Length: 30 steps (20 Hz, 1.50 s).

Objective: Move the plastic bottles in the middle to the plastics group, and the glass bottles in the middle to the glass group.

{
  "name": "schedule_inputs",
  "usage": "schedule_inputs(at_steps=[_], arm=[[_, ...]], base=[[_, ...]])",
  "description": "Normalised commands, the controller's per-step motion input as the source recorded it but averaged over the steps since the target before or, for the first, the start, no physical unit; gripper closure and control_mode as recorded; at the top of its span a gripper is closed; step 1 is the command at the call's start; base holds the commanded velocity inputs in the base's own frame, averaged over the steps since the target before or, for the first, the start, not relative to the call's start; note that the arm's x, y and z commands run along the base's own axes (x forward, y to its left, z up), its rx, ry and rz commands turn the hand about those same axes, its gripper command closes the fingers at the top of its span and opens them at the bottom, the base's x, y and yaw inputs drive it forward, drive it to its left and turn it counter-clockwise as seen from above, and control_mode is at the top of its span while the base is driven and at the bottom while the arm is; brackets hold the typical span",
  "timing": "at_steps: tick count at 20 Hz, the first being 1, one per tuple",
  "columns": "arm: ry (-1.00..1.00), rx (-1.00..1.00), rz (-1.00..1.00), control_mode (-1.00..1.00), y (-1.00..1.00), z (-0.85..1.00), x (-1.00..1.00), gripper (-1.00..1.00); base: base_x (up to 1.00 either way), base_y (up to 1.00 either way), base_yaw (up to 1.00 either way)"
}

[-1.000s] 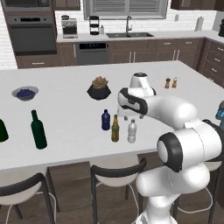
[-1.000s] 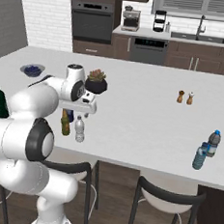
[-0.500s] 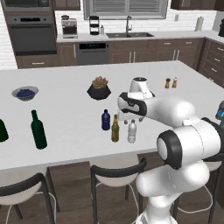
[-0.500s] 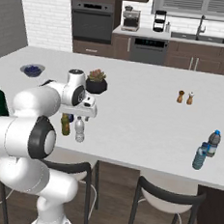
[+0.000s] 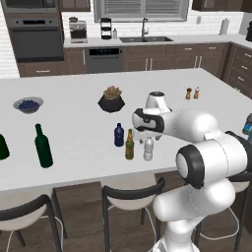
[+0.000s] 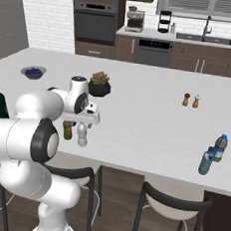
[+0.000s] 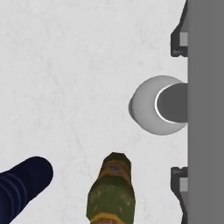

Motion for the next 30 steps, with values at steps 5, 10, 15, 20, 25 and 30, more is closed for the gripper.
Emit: schedule_inputs(at_steps=[5, 10, 15, 20, 25, 30], arm=[[0.00, 0.00, 0.02, -1.00, 0.00, -0.14, 0.00, -1.00], [0.00, 0.00, 0.00, -1.00, 0.00, -0.12, 0.00, -1.00], [0.00, 0.00, 0.00, -1.00, 0.00, -0.09, 0.00, -1.00], [-0.06, 0.00, 0.00, -1.00, 0.00, -0.08, 0.00, -1.00], [-0.09, 0.00, 0.00, -1.00, -0.01, -0.09, 0.00, -1.00], [-0.05, 0.00, 0.00, -1.00, 0.00, -0.14, 0.00, -1.00]], base=[[0.00, 0.00, 0.00], [0.00, 0.00, 0.00], [0.00, 0.00, 0.00], [0.00, 0.00, 0.00], [0.00, 0.00, 0.00], [0.00, 0.00, 0.00]])
